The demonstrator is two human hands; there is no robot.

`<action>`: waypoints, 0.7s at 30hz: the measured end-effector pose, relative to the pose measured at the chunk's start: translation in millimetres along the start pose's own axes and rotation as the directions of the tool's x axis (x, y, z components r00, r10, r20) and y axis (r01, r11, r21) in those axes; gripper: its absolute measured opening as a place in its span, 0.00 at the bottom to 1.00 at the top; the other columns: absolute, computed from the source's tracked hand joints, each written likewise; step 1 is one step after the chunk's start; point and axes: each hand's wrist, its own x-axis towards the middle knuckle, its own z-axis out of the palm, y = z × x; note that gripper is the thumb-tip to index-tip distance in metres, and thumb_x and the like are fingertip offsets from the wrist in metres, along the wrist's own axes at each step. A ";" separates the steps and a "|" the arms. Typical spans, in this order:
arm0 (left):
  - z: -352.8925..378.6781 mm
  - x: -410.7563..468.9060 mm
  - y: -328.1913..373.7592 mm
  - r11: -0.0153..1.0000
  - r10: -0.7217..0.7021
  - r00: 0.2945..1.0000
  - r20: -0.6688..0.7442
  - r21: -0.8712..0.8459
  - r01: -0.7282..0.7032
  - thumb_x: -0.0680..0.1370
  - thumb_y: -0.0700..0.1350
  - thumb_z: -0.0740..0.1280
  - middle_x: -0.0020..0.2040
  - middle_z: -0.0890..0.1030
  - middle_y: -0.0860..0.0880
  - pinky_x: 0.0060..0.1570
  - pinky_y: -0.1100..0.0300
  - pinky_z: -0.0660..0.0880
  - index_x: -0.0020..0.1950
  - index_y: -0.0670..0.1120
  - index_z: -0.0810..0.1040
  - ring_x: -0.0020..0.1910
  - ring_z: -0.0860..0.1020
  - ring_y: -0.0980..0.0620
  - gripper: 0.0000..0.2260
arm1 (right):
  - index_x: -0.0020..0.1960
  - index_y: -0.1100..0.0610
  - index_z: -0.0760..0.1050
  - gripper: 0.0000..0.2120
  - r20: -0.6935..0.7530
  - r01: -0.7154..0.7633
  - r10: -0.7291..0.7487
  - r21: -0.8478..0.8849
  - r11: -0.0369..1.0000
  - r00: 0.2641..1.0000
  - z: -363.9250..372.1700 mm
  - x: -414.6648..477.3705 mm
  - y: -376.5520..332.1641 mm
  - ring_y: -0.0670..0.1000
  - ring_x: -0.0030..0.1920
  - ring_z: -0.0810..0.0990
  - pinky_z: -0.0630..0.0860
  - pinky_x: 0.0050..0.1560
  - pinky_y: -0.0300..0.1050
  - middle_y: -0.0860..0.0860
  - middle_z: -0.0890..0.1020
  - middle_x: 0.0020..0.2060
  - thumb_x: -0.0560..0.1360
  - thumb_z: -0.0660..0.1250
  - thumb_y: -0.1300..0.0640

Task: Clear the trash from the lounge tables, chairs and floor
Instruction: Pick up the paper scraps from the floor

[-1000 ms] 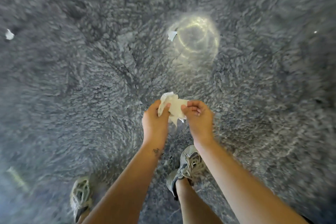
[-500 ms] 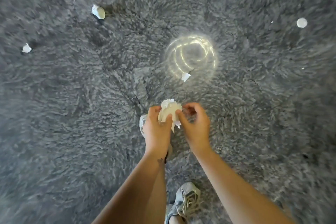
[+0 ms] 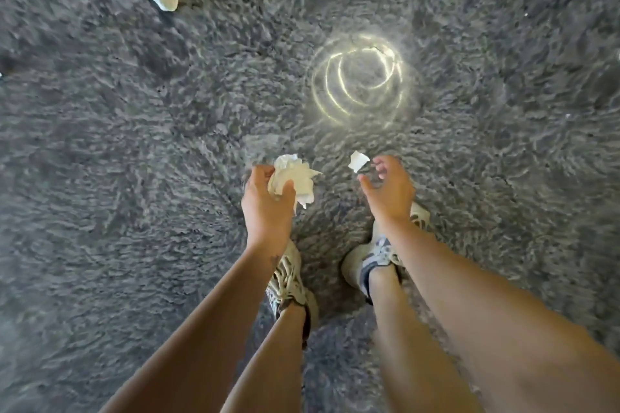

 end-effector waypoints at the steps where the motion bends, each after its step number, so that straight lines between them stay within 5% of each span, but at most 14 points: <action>1: 8.3 5.5 -7.4 1.000 -0.016 1.000 0.004 0.001 0.016 0.76 0.41 0.66 0.49 0.77 0.47 0.36 0.69 0.65 0.52 0.46 0.70 0.44 0.74 0.50 0.07 | 0.55 0.57 0.74 0.14 0.004 -0.002 0.003 -0.023 1.000 1.000 8.0 11.2 7.7 0.55 0.50 0.77 0.74 0.52 0.55 0.52 0.78 0.48 0.71 0.71 0.54; 11: 71.9 61.3 -67.3 0.994 -0.107 0.994 -0.001 -0.014 0.107 0.75 0.42 0.67 0.48 0.78 0.47 0.44 0.56 0.73 0.53 0.46 0.72 0.46 0.76 0.48 0.08 | 0.60 0.57 0.71 0.19 0.112 -0.013 0.047 -0.290 0.957 0.993 91.7 86.0 63.6 0.57 0.58 0.72 0.69 0.55 0.50 0.55 0.74 0.58 0.71 0.71 0.57; 15: 77.8 69.2 -75.9 0.996 -0.087 0.996 -0.016 -0.027 0.086 0.75 0.42 0.67 0.45 0.76 0.52 0.40 0.59 0.70 0.50 0.51 0.69 0.44 0.75 0.51 0.08 | 0.56 0.60 0.71 0.15 0.092 -0.015 0.036 -0.220 0.975 0.995 101.1 93.1 68.1 0.57 0.53 0.73 0.71 0.52 0.51 0.57 0.73 0.57 0.71 0.69 0.65; 18: 77.4 68.5 -76.2 0.996 -0.080 0.996 -0.026 -0.033 0.079 0.75 0.42 0.67 0.44 0.75 0.54 0.39 0.61 0.70 0.49 0.51 0.68 0.42 0.75 0.52 0.09 | 0.52 0.62 0.74 0.09 0.090 -0.028 0.041 -0.134 0.991 0.995 97.7 92.5 65.5 0.55 0.47 0.73 0.68 0.45 0.41 0.59 0.74 0.53 0.72 0.64 0.68; 21: 68.4 63.0 -68.2 0.995 -0.090 0.994 -0.057 -0.043 0.088 0.75 0.42 0.67 0.40 0.72 0.60 0.33 0.73 0.66 0.49 0.52 0.68 0.38 0.72 0.59 0.09 | 0.45 0.61 0.76 0.06 0.077 -0.063 0.063 0.004 0.998 0.995 87.3 85.1 41.2 0.51 0.41 0.72 0.70 0.43 0.42 0.57 0.76 0.43 0.73 0.63 0.69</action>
